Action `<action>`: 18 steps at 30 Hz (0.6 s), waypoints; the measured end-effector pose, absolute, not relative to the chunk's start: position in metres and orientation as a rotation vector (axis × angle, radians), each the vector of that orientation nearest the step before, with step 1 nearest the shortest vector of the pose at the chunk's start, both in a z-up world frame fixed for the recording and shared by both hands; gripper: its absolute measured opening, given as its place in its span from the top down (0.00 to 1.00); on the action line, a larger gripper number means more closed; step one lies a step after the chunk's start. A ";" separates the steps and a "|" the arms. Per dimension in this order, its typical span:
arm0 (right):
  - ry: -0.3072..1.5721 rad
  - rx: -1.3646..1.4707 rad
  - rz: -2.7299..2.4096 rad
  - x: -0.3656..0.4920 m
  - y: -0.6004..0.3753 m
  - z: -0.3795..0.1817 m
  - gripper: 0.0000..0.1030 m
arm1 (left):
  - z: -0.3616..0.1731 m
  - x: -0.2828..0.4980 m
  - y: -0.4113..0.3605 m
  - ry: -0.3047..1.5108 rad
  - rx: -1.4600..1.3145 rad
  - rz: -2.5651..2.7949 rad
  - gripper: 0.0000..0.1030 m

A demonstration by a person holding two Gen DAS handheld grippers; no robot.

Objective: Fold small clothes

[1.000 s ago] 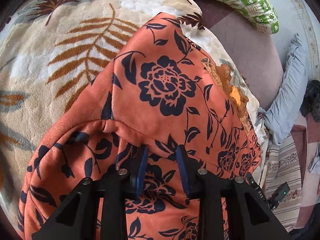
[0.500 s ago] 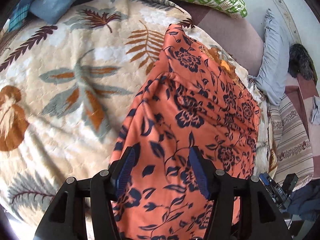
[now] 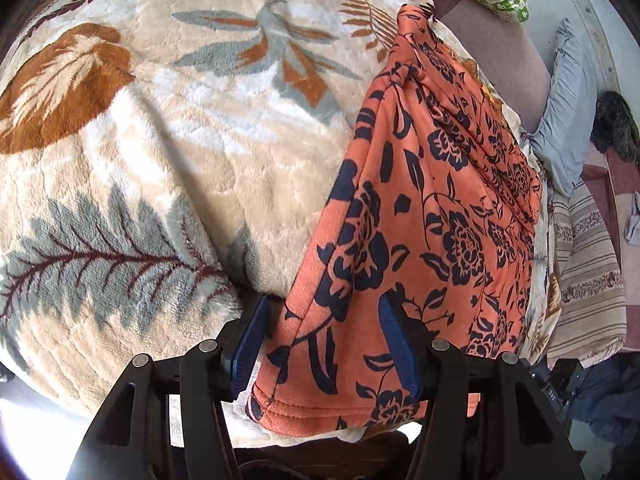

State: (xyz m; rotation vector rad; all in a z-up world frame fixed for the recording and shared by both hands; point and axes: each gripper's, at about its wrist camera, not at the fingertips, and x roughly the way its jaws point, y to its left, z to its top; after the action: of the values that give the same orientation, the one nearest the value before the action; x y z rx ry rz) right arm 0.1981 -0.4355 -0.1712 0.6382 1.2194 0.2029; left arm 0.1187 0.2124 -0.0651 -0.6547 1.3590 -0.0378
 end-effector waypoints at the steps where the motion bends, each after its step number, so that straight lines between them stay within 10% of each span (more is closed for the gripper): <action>1: 1.224 0.629 0.215 0.197 -0.432 -0.171 0.43 | -0.065 0.117 0.209 1.355 -0.629 -0.039 0.44; 11: 1.232 0.616 0.251 0.190 -0.427 -0.180 0.44 | -0.065 0.113 0.180 1.354 -0.510 -0.067 0.36; 13: 1.223 0.565 0.253 0.192 -0.421 -0.177 0.64 | -0.065 0.114 0.173 1.347 -0.498 -0.084 0.41; 14: 1.218 0.580 0.291 0.193 -0.418 -0.176 0.93 | -0.065 0.115 0.170 1.344 -0.499 -0.097 0.46; 16: 1.206 0.580 0.309 0.195 -0.414 -0.173 0.91 | -0.068 0.117 0.164 1.362 -0.496 -0.117 0.70; 18: 1.238 0.567 0.303 0.199 -0.411 -0.177 0.86 | -0.073 0.121 0.162 1.374 -0.489 -0.115 0.70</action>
State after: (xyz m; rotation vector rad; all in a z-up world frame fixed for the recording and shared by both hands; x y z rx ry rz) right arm 0.1986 -0.4112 -0.1772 0.5670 1.2383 0.3027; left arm 0.1206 0.1621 -0.0733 -0.4886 1.3736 -0.1146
